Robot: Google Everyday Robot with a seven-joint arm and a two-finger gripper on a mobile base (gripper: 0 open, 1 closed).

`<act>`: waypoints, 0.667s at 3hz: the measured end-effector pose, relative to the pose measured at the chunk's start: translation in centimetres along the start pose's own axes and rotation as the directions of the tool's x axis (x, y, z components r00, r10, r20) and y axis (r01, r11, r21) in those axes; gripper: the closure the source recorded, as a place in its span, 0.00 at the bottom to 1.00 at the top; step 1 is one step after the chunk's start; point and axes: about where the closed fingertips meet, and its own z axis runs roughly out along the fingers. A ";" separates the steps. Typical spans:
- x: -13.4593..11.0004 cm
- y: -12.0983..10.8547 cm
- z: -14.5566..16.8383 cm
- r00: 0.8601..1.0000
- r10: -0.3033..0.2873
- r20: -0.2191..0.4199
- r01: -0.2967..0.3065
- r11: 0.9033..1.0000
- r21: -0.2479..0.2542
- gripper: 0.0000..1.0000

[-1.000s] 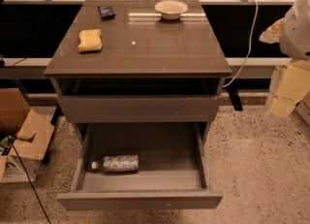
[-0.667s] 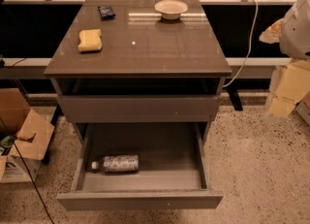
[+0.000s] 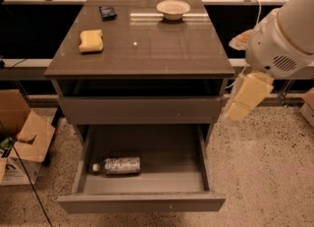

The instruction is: Pick blue plastic bottle from middle drawer and place on counter

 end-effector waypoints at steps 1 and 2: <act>-2.0 -0.2 2.2 0.997 -0.009 0.080 0.008 1.000 0.010 0.00; -2.0 -0.2 2.2 0.997 -0.009 0.080 0.008 1.000 0.010 0.00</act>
Offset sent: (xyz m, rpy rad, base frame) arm 0.0099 0.0202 -0.0109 0.0562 -0.0203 0.0222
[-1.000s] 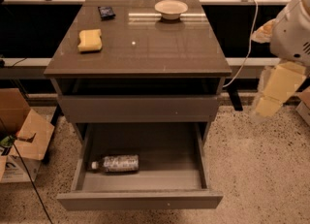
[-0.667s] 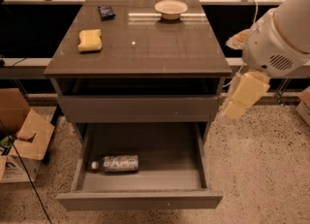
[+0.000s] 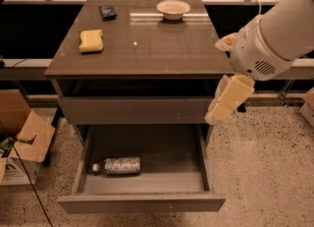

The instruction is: Pick blue plastic bottle from middle drawer and place on counter

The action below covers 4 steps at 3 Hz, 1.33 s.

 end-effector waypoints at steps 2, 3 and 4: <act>-0.7 0.9 6.1 0.998 0.035 0.057 -0.034 0.999 -0.018 0.00; -0.8 0.8 10.4 0.994 0.052 0.100 -0.048 0.998 -0.037 0.00; -0.8 0.8 10.4 0.994 0.052 0.100 -0.048 0.998 -0.037 0.00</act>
Offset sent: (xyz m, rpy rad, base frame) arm 0.0303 0.0536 -0.0935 0.1251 0.0335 -0.0025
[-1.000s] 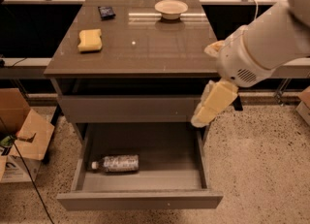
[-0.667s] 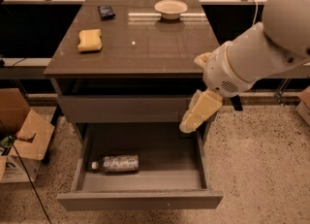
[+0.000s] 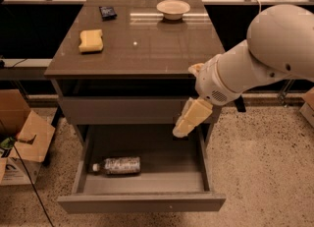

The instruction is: Pick blue plastic bottle from middle drawer and place on counter

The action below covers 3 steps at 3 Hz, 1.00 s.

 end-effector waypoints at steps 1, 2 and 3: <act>0.4 0.5 1.6 1.000 0.028 -0.013 -0.028 1.000 -0.013 0.00; 1.4 1.4 5.6 0.994 0.102 0.027 -0.101 0.994 -0.038 0.00; 1.6 1.4 8.2 0.989 0.137 0.062 -0.135 0.990 -0.044 0.00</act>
Offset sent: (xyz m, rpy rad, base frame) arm 0.0099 0.0268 -0.0836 0.1223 0.1018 -0.0975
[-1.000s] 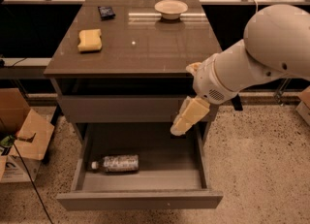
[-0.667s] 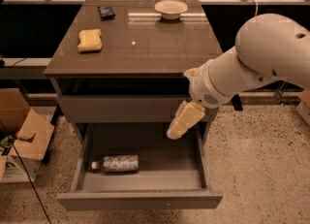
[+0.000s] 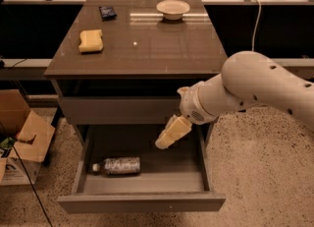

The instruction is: Pick blue plastic bottle from middle drawer and place on counter

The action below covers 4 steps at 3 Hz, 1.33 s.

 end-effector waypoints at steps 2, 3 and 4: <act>0.3 0.2 3.7 1.000 0.000 -0.020 -0.001 0.999 -0.039 0.00; 0.9 0.5 8.0 0.999 0.004 -0.034 -0.007 0.996 -0.094 0.00; 1.9 0.8 11.6 0.999 0.025 -0.037 -0.030 0.991 -0.131 0.00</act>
Offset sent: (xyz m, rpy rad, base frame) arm 0.0241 0.0467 -0.0797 -0.0034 0.1034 0.0677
